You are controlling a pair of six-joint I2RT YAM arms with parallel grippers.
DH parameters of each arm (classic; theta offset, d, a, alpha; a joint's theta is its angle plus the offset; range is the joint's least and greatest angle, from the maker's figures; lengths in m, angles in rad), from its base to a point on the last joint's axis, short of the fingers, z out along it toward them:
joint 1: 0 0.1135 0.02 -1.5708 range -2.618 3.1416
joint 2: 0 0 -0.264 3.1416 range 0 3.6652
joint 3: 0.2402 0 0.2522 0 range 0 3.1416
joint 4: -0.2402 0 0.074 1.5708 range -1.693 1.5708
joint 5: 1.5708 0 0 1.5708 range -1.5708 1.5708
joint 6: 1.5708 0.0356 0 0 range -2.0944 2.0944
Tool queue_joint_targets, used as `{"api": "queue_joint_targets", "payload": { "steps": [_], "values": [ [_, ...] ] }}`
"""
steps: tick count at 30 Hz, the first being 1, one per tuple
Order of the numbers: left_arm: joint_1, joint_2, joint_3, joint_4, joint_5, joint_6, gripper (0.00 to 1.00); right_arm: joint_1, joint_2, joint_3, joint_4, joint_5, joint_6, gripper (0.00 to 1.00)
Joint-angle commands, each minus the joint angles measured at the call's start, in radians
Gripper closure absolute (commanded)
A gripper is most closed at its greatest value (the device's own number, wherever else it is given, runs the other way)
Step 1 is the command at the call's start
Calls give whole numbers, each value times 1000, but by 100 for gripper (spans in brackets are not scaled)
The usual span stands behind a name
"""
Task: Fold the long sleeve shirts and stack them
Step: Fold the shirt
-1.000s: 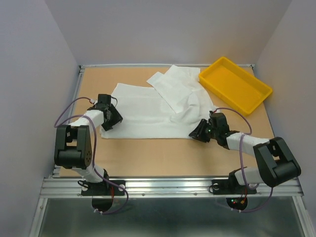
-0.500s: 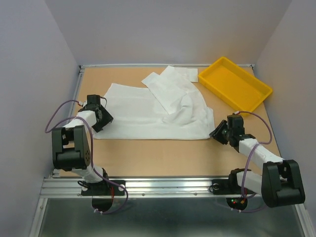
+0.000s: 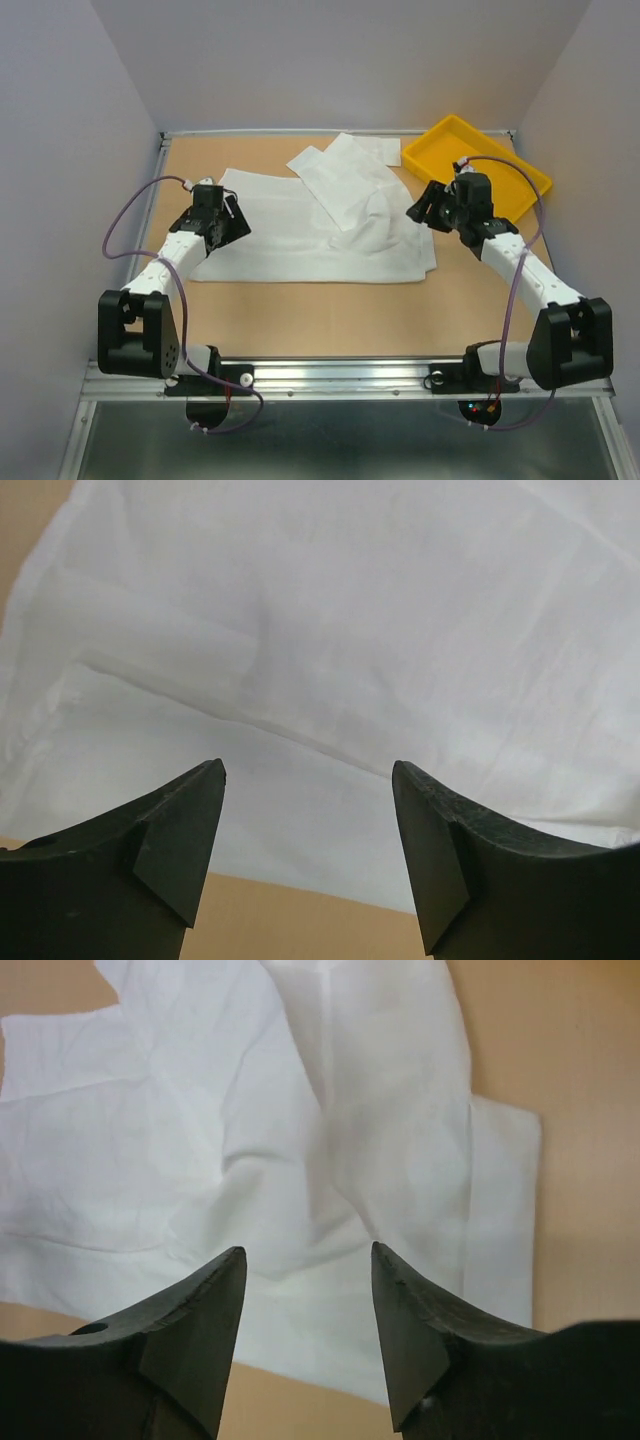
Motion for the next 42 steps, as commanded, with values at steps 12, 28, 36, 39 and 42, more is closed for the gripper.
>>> {"api": "queue_joint_targets", "payload": {
  "steps": [12, 28, 36, 39, 42],
  "values": [
    [-202, 131, 88, 69, 118, -10, 20, 58, 548, 496, 130, -100, -153, 39],
    [-540, 329, 148, 70, 156, -29, 20, 66, 882, 765, 144, -201, -176, 39],
    [-553, 325, 96, 52, 158, -38, 20, 70, 968, 834, 144, -250, -172, 46],
    [-553, 317, 85, 53, 153, -42, 20, 70, 952, 840, 144, -263, -183, 59],
    [-553, 320, 85, 58, 153, -41, 20, 73, 922, 835, 144, -266, -202, 70]
  ]
}}
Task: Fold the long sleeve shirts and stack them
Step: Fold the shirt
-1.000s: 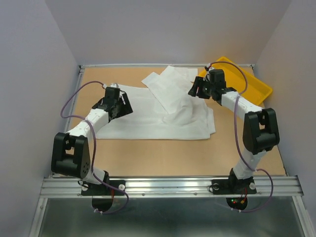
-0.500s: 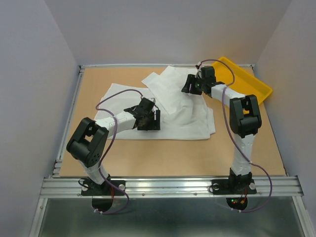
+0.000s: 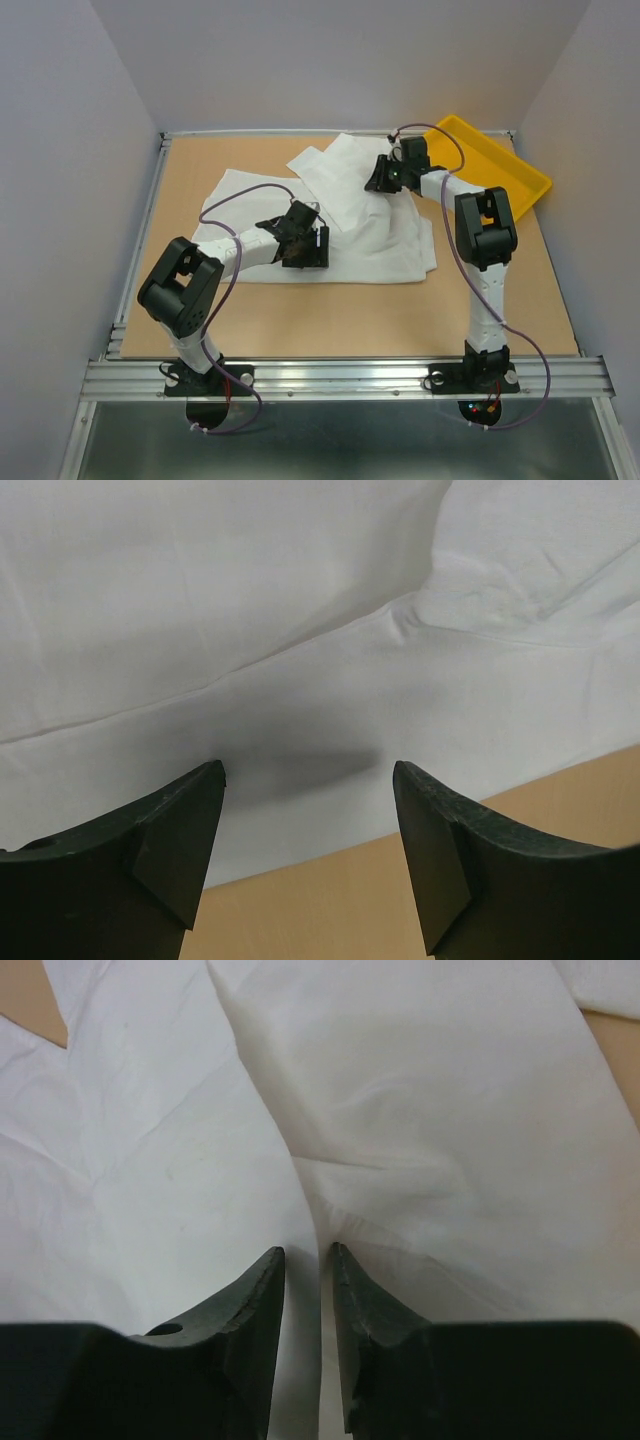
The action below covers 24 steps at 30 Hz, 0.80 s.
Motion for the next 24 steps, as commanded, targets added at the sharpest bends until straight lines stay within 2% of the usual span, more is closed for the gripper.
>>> {"api": "queue_joint_targets", "payload": {
  "steps": [1, 6, 12, 20, 24],
  "values": [
    [-4, -8, -28, -18, -1, -3, 20, 9, -76, 62, 35, -30, -37, 72],
    [-4, 3, -26, -9, -6, -6, 20, 15, -156, 38, 35, -53, -59, 99],
    [-4, 23, -45, 17, 3, -20, 20, 42, -283, -48, 37, -107, -94, 99],
    [-3, -15, -16, 22, 3, -56, 20, 98, -452, -321, 35, -99, -129, 99],
    [6, -103, -13, 3, -50, -102, 20, 150, -535, -461, 34, -127, -146, 98]
  ]
}}
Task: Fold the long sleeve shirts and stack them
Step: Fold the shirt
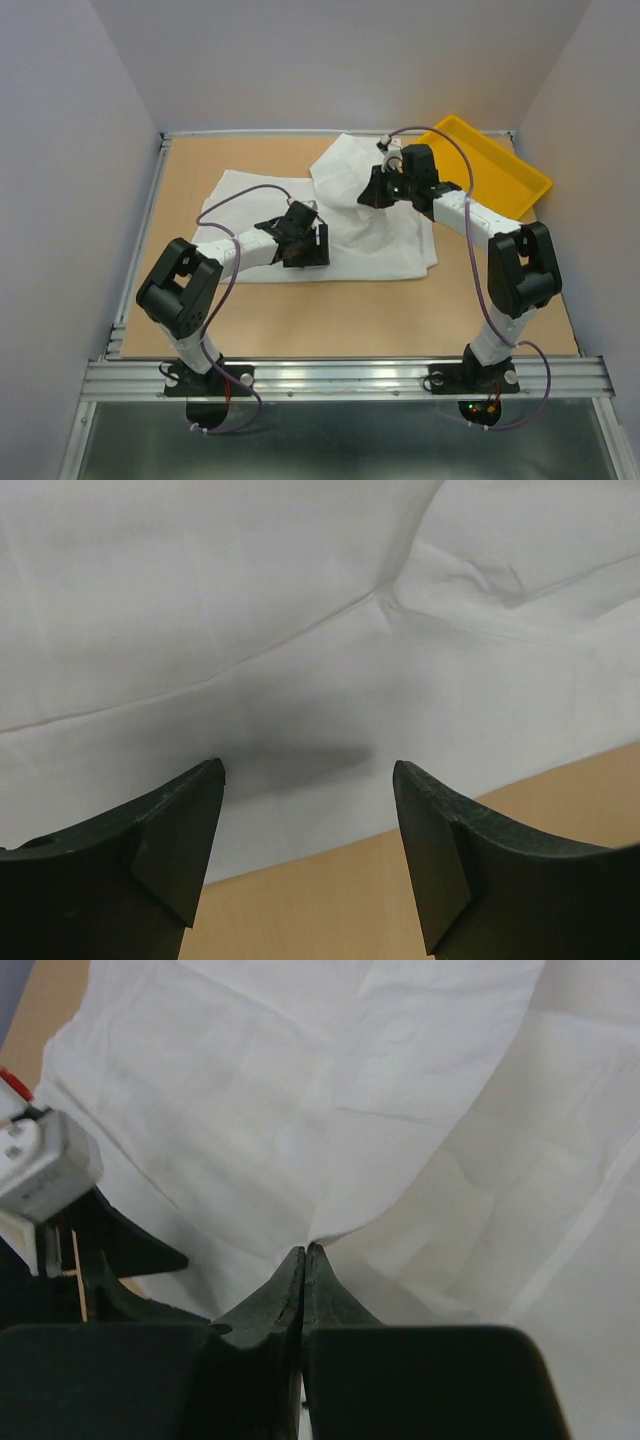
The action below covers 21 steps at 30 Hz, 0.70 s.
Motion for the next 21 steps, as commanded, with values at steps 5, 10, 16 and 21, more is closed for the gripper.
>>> {"api": "queue_joint_targets", "payload": {
  "steps": [5, 10, 16, 21],
  "values": [
    [68, -228, -28, -57, -103, -117, 20, 138, -133, -265, -10, -37, -62, 96],
    [152, -367, -42, -68, -139, -117, 19, 229, -121, -342, -92, 17, -104, 82],
    [170, -350, 37, -121, -165, -83, 19, 276, -153, -277, -237, 151, -102, 55],
    [183, -348, 52, -147, -193, -68, 19, 261, -248, -164, -238, 322, -11, 50]
  ]
}}
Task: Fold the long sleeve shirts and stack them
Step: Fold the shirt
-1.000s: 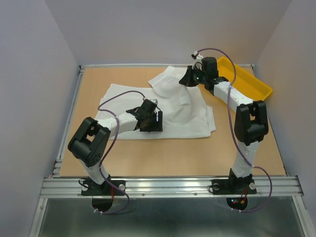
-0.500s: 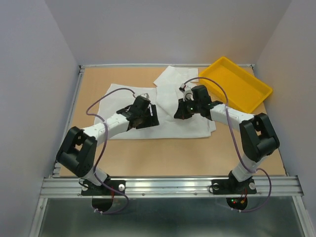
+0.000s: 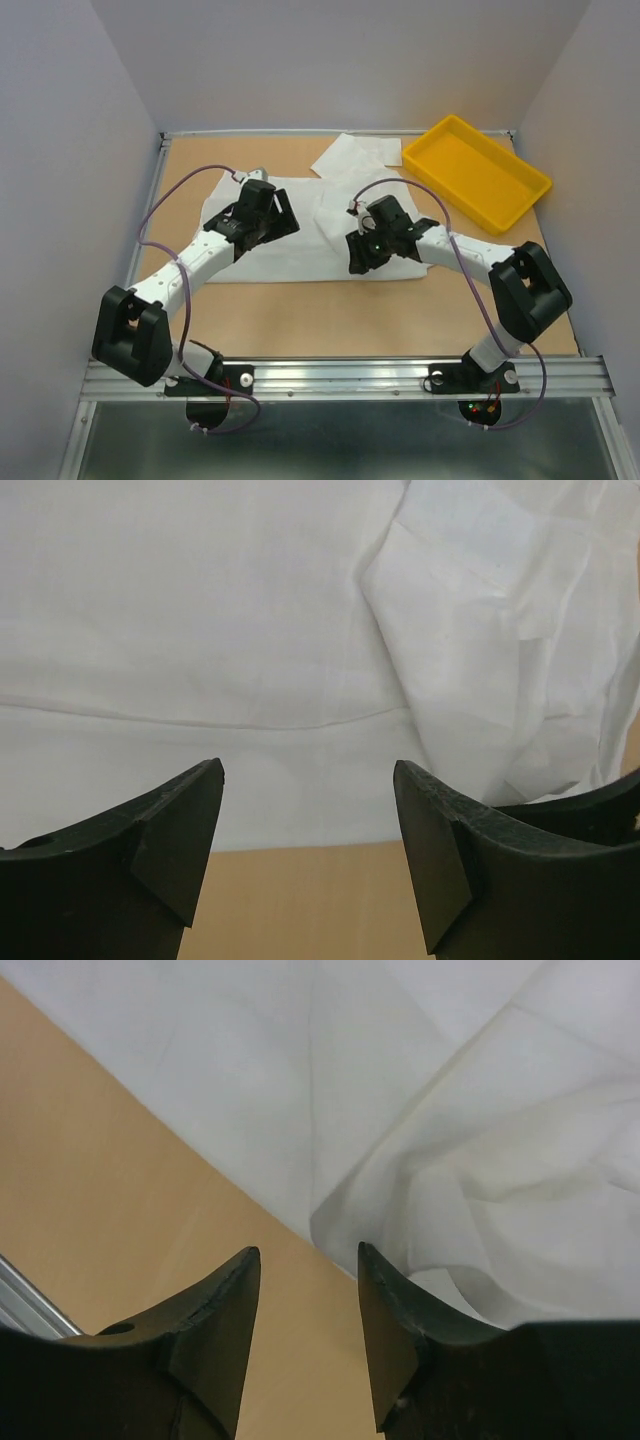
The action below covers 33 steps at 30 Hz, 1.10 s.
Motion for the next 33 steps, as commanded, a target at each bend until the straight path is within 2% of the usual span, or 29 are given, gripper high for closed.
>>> {"api": "queue_joint_targets", "payload": {
  "steps": [1, 4, 9, 10, 12, 16, 22, 33],
  "values": [
    [15, -29, 40, -39, -67, 27, 19, -26, -113, 170, -1, 170, 68, 50],
    [33, -68, 9, -55, -105, 52, 19, -81, -87, 248, 2, 214, 148, 40],
    [88, -157, -43, -82, -162, 104, 17, -223, 32, 317, 34, 216, 300, 41],
    [102, -197, -49, -92, -191, 118, 9, -243, 52, 322, 72, 195, 327, 41],
    [128, -240, -78, -86, -222, 136, 4, -281, 83, 331, 112, 156, 383, 41],
    [153, -358, -138, -41, -294, 187, 1, -287, 206, 398, 148, 167, 406, 44],
    [162, -424, -218, 54, -340, 233, 1, -289, 342, 466, 203, 101, 476, 50],
    [165, -391, -245, 91, -365, 245, 1, -289, 480, 484, 342, 64, 582, 51]
  ]
}}
